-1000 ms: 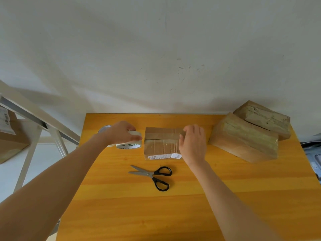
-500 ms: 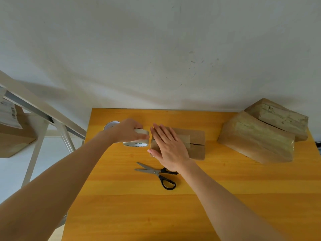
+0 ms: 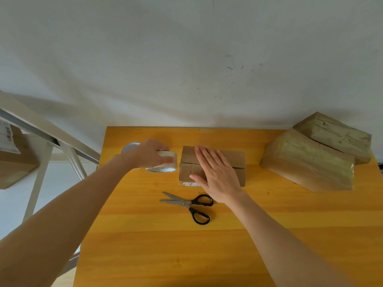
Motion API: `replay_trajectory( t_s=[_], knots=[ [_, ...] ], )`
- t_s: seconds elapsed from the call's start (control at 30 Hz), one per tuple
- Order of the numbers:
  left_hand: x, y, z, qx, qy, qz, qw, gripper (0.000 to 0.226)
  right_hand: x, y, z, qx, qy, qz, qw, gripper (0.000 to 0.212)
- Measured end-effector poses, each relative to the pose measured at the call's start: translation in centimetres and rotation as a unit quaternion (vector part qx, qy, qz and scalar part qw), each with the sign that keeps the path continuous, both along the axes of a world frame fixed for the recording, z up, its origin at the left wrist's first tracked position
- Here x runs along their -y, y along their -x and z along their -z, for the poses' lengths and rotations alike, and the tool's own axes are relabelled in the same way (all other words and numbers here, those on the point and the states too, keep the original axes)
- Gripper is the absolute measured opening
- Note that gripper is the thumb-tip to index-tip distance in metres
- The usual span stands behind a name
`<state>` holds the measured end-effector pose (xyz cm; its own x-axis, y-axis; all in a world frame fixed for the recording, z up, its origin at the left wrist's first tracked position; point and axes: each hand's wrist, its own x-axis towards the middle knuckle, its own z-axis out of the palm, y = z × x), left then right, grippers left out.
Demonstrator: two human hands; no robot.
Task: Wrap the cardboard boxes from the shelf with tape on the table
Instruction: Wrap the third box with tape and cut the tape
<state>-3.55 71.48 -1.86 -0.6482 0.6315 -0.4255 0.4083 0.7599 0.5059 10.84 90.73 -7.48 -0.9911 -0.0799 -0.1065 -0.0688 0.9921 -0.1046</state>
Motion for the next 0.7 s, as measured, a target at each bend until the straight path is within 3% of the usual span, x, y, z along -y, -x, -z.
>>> replay_trajectory(
  t_s=[0.3, 0.47, 0.7],
  knots=[
    [0.2, -0.2, 0.2, 0.008, 0.004, 0.007, 1.000, 0.040, -0.9, -0.8, 0.5, -0.014, -0.014, 0.039, 0.999, 0.076],
    [1.1, -1.2, 0.9, 0.064, -0.027, -0.005, 0.998, 0.040, -1.9, -0.6, 0.3, -0.005, -0.038, -0.011, 0.999, 0.075],
    [0.8, -2.4, 1.8, 0.052, -0.052, -0.018, 0.997, 0.020, -2.1, -0.5, 0.2, 0.000, -0.045, -0.017, 0.999, 0.074]
  ],
)
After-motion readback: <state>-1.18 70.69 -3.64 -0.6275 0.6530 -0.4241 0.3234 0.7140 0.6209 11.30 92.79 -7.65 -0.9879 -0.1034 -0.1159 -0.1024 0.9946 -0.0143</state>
